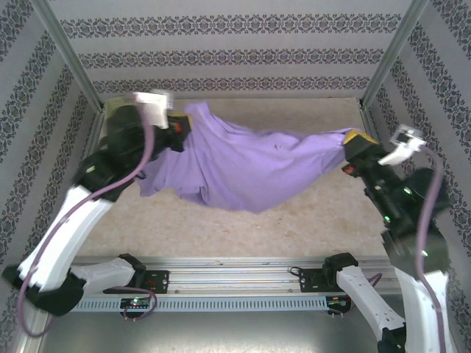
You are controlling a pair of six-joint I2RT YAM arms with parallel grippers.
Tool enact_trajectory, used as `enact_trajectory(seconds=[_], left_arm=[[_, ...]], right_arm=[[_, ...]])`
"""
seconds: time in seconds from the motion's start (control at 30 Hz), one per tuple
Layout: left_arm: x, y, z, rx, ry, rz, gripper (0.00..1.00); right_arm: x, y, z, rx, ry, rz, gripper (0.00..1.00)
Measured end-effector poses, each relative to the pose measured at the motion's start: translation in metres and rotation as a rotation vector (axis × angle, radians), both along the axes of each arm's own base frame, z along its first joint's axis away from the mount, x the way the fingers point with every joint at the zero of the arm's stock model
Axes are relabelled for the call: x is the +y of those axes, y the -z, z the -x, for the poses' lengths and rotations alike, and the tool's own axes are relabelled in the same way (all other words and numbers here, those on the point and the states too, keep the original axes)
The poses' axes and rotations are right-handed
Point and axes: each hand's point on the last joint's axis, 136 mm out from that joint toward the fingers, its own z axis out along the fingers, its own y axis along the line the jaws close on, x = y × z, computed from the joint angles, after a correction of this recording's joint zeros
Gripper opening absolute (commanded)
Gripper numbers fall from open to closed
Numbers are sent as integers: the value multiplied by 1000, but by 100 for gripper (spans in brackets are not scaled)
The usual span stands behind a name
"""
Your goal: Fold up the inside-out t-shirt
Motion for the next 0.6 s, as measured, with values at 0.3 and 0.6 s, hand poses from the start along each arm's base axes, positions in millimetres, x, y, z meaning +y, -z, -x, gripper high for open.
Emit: enact_trajectory(seconds=[0.3, 0.6], left_arm=[[-23, 148, -24, 430, 39, -223, 14], [-29, 171, 3, 436, 113, -187, 29]], right_arm=[[-8, 69, -28, 255, 71, 110, 0], [-6, 105, -25, 296, 53, 109, 0]])
